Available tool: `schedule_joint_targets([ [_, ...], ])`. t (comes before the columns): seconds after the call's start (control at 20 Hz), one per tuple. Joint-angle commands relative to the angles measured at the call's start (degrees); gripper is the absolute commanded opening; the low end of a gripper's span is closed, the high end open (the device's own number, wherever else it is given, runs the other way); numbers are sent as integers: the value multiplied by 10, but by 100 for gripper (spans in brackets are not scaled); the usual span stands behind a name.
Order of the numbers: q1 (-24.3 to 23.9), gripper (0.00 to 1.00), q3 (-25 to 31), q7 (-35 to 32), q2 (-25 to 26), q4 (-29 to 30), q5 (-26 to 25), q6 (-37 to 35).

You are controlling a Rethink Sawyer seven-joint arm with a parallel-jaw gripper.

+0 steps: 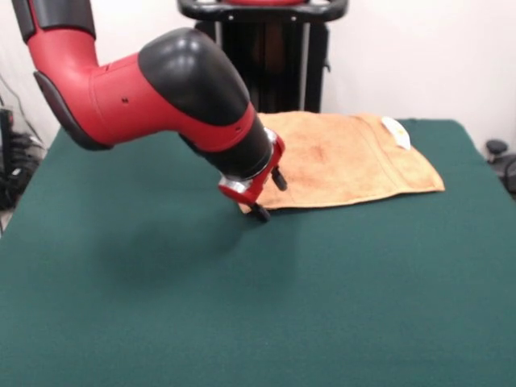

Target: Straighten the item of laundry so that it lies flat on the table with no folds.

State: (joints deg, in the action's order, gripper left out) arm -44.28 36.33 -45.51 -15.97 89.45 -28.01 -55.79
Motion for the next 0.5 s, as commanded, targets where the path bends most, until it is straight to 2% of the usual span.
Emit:
schedule_joint_targets([
  [0.05,43,100,-1,45,24,-13,-35,-25],
  [0.35,49,100,-7,53,26,-24,-35,-42],
  [0.5,60,100,-21,66,22,-34,-51,-65],
])
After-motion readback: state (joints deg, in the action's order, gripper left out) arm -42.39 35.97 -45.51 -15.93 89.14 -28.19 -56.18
